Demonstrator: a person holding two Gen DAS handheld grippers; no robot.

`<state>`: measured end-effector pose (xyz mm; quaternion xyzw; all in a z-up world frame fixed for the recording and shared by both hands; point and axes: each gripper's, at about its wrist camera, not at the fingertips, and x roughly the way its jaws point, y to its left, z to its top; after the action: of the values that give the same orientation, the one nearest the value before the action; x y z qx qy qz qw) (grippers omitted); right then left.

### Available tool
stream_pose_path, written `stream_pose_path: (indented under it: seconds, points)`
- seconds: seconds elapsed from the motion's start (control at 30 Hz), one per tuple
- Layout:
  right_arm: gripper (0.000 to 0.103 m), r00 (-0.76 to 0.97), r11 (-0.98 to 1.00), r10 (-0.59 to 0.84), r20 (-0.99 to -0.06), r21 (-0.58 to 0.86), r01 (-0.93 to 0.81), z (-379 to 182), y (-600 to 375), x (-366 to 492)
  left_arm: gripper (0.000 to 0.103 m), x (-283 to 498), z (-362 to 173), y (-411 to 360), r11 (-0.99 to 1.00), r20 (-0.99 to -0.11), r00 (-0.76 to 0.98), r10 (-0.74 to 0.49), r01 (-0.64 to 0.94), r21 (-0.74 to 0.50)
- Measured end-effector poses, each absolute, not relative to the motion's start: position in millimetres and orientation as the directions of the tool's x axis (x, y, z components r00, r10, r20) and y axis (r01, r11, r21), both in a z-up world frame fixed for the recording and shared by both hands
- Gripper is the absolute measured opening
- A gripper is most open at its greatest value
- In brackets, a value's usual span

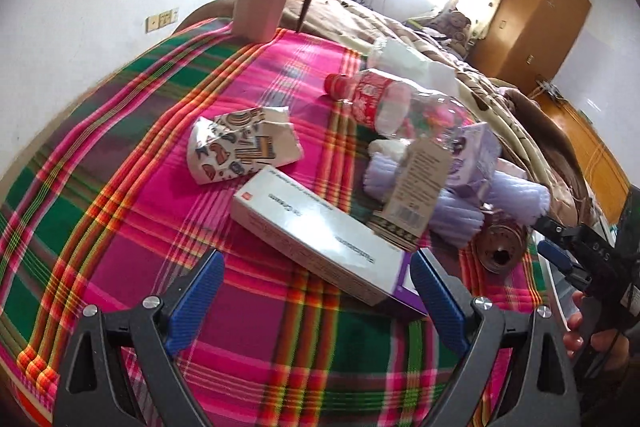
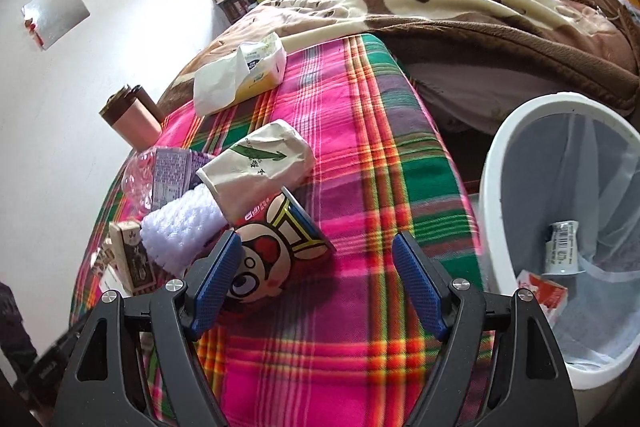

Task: Collect trash
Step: 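Move both tools back over the bed toward the red can and cream box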

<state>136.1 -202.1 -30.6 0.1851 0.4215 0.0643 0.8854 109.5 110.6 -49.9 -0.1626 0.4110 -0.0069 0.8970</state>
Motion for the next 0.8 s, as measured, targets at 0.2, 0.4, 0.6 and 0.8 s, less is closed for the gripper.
stream_pose_path:
  seconds: [0.2, 0.4, 0.6, 0.8]
  points:
    - [0.079, 0.617, 0.913, 0.297, -0.729, 0.405, 0.040, -30, -194, 148, 0.095, 126, -59, 118, 0.932, -0.753, 0.639, -0.156, -0.156, -0.326]
    - [0.079, 0.583, 0.912, 0.309, -0.751, 0.407, 0.041, -38, -183, 155, 0.095, 143, -59, 110, 0.942, -0.772, 0.617, -0.154, -0.144, -0.303]
    - [0.079, 0.573, 0.923, 0.309, -0.759, 0.386, 0.014, -39, -177, 148, 0.095, 153, -59, 106, 0.942, -0.785, 0.599, -0.158, -0.147, -0.301]
    - [0.079, 0.580, 0.947, 0.283, -0.764, 0.320, -0.040, -36, -170, 127, 0.095, 152, -59, 88, 0.960, -0.804, 0.579, -0.137, -0.123, -0.253]
